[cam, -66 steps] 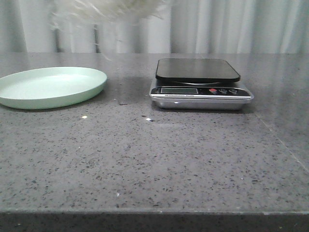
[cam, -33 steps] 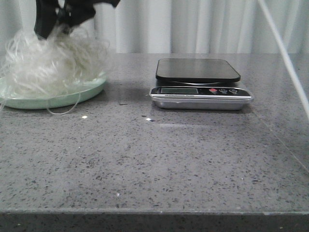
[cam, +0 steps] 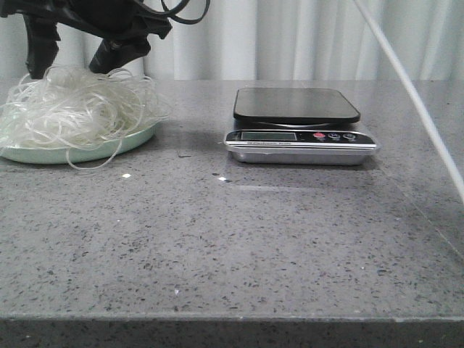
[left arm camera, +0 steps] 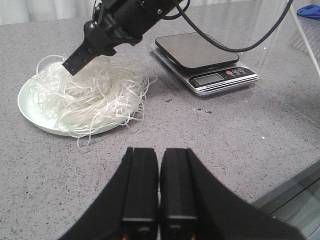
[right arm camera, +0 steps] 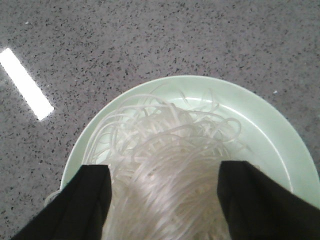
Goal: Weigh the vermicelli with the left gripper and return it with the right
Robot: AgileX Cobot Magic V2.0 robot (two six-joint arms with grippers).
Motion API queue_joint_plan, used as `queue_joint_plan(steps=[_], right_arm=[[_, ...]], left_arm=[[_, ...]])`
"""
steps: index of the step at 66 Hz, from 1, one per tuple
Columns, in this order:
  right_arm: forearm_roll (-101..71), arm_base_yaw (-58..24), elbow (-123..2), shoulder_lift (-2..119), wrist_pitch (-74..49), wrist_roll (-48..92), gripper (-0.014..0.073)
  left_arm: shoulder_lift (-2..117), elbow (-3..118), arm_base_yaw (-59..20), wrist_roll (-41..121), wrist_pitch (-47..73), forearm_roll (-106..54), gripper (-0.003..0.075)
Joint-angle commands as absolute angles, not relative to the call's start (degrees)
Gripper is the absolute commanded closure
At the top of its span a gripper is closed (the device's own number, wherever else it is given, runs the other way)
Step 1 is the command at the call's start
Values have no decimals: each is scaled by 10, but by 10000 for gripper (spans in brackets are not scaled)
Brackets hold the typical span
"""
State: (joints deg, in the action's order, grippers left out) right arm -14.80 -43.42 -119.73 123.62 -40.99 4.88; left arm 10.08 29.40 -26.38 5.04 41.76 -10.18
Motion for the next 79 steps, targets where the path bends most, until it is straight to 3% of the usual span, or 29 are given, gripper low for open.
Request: queue_joint_plan(steps=[1, 10, 28, 45, 64, 79], right_arm=[[-126, -421, -1229, 1168, -384, 50, 27], [-112, -390, -1229, 1120, -432, 50, 27], [-110, -246, -1171, 961, -496, 50, 27], [-107, -118, -817, 688, -346, 64, 27], [-82, -113, -543, 390, -286, 66, 27], [-81, -113, -422, 205, -289, 66, 27]], left_arm=[[108, 308, -264, 48, 375, -109, 589], [108, 308, -264, 48, 375, -109, 589], [108, 308, -264, 48, 375, -109, 589], [108, 308, -264, 48, 375, -109, 589], [108, 308, -264, 48, 375, -109, 589], [108, 308, -264, 48, 375, -109, 589]])
